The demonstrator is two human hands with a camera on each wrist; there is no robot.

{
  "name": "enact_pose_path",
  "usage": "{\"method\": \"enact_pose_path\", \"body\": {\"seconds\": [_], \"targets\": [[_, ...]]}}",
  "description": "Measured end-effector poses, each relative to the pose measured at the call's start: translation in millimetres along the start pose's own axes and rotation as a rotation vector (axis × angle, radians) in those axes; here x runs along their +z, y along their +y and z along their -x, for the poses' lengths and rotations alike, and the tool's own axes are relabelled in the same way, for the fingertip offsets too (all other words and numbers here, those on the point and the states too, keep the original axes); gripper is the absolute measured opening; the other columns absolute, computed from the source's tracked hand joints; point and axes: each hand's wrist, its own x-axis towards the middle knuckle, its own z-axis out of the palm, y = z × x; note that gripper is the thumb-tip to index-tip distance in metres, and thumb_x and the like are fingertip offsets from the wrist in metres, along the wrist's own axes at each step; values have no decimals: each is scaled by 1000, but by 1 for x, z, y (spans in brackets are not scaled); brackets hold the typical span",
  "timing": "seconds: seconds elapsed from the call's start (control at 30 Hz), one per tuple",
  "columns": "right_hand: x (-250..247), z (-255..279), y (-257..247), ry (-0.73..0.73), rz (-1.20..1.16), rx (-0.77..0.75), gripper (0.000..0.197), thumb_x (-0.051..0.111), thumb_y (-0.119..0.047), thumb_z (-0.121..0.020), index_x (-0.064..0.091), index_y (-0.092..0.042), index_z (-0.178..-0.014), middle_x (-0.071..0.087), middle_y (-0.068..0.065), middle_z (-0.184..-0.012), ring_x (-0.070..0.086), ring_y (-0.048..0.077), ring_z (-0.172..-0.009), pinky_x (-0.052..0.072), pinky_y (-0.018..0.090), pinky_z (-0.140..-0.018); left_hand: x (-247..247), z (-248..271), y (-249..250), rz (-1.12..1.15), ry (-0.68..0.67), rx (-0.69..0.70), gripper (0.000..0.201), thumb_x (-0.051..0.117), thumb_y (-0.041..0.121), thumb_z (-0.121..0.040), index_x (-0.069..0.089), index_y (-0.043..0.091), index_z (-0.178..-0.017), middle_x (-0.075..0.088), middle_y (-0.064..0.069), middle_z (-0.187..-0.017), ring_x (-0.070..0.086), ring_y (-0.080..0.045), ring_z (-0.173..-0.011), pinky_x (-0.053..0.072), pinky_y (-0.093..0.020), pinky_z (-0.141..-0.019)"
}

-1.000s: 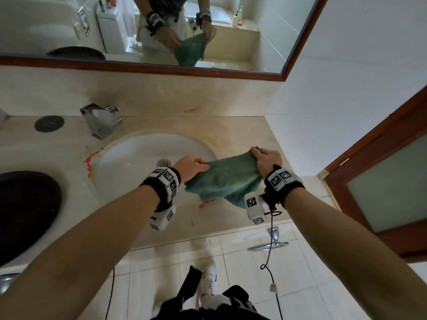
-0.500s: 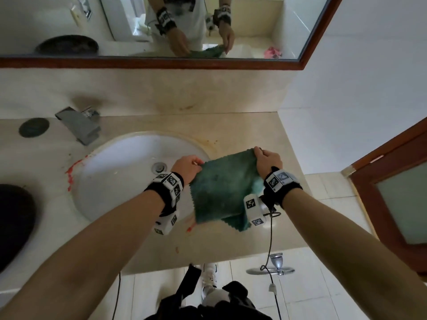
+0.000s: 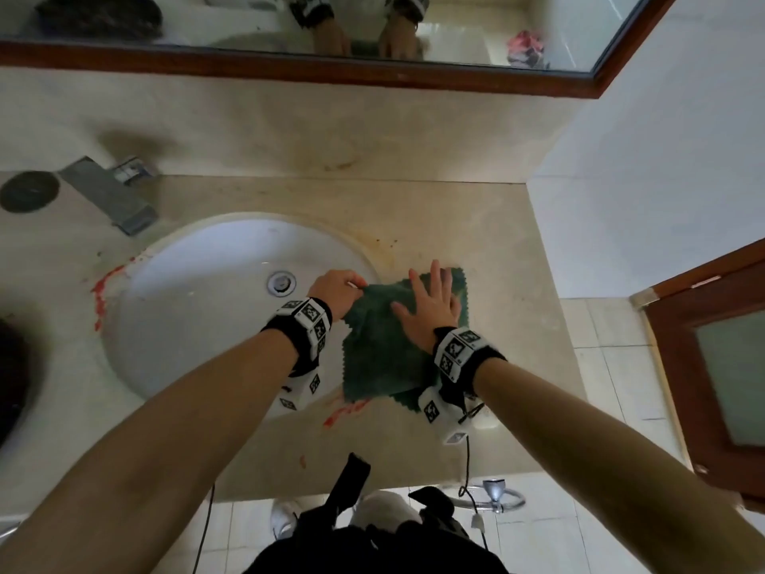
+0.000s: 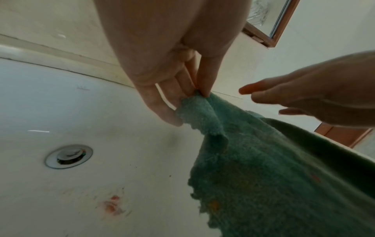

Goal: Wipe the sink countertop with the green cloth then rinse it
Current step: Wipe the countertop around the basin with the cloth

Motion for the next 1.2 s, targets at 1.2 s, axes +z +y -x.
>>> {"method": "enact_pose_path", "body": {"seconds": [1.2], "targets": [[153, 131, -76, 131, 197, 185, 76, 7, -63, -94, -5, -18, -154, -11, 10, -162, -14, 33, -148, -6, 60, -116, -27, 86, -131, -6, -29, -4, 10, 58, 28, -87, 62, 30, -96, 69, -8, -115, 66, -29, -104, 51, -40, -95]]}}
